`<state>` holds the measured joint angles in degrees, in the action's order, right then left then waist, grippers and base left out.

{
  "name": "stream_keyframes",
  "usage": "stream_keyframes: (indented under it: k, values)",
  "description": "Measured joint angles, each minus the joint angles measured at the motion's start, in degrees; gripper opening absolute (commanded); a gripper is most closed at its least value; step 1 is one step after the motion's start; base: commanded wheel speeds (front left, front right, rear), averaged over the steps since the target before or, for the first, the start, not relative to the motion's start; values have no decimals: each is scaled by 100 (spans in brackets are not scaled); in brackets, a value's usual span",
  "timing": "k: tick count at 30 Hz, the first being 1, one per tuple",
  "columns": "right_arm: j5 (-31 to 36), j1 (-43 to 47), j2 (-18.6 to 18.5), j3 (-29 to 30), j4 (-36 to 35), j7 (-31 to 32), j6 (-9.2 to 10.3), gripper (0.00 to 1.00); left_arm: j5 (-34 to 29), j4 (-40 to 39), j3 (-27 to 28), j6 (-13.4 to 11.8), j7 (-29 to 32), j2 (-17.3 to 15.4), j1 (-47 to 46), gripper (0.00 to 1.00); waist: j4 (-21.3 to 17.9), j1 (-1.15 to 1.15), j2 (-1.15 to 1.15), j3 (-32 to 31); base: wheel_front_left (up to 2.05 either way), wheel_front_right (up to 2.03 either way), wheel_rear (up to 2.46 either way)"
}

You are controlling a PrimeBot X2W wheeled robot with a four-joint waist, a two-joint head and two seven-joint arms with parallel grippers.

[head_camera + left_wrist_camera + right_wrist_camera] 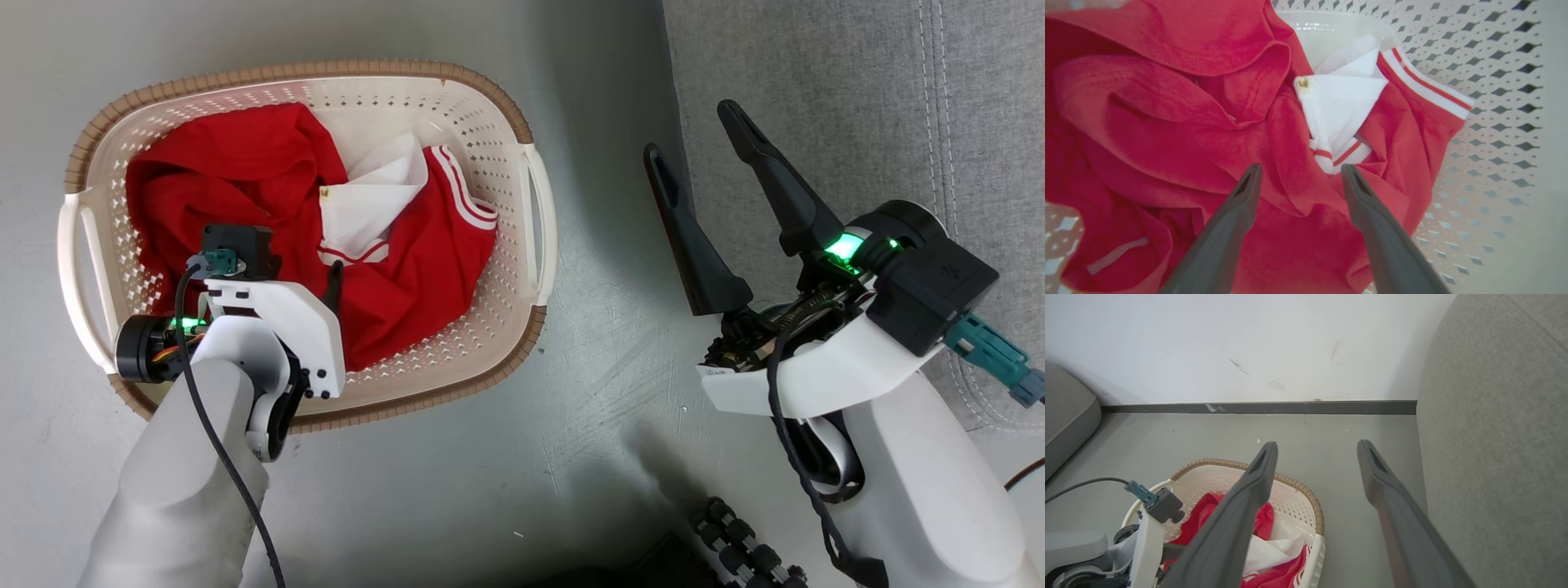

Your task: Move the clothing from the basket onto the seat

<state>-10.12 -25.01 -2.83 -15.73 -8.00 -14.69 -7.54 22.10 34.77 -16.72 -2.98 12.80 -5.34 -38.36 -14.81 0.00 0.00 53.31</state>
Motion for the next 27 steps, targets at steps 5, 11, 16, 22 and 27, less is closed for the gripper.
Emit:
stream_keyframes:
  k: [5,11,16,22,27]
  values:
    - [-59,-10,0,0,-26,0,0,100,3,41,18,-40,30,-9,-3,100,-53,0,0,39,0,0,0]
    - [-100,-10,1,0,-43,0,0,100,15,116,44,-49,75,-16,-60,100,-140,0,0,116,0,0,0]
    - [-100,-12,1,-3,-44,0,0,100,58,158,80,-94,125,-25,-122,100,-187,0,0,173,0,0,0]
    - [-100,-15,1,-15,-66,0,0,100,58,235,113,-98,168,-57,-148,100,-238,0,0,237,0,0,0]
    - [-100,-15,2,-31,-73,0,0,100,58,267,113,-99,176,-70,-255,100,-277,0,0,290,0,0,0]
